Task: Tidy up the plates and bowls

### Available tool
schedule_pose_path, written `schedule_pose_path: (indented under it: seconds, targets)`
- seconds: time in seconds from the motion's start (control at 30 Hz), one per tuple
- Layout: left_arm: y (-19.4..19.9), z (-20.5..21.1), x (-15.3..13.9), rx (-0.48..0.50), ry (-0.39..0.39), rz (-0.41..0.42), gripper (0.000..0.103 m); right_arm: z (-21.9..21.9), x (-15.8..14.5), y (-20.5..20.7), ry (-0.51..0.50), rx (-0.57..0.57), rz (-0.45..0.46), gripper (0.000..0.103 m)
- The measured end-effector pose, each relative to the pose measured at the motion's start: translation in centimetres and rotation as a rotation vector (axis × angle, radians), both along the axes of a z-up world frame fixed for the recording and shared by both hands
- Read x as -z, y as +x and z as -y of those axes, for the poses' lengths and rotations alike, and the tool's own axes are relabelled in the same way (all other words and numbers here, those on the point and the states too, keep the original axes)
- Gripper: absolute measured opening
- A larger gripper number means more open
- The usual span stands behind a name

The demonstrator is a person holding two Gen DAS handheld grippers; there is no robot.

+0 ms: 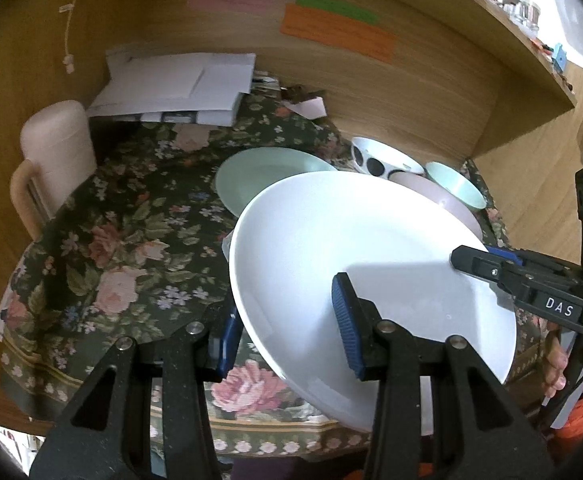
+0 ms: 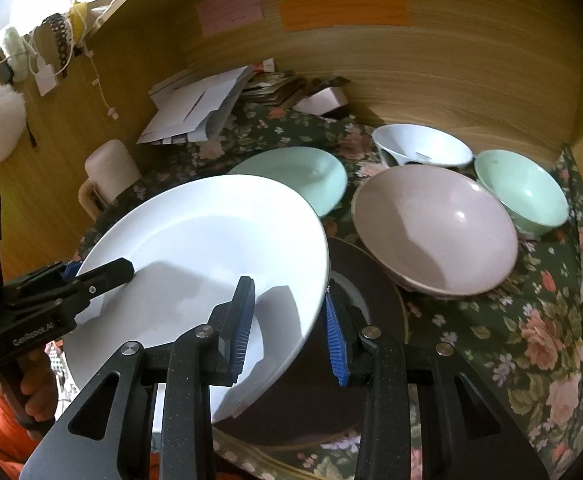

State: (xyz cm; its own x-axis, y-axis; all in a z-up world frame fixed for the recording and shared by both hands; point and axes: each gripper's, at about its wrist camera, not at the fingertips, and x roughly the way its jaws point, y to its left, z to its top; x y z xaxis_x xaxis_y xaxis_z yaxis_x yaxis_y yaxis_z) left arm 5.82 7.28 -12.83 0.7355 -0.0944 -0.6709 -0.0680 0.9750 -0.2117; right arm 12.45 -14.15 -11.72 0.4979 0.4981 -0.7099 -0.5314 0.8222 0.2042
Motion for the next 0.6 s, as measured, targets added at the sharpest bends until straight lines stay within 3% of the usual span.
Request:
schedule_pose_path:
  seconds: [0.6]
  targets:
    - [2.3, 2.6, 3.5, 0.070, -0.008, -0.097, 0.043, 3.1, 3.6, 0.8, 0.022, 0.072, -0.104, 0.031]
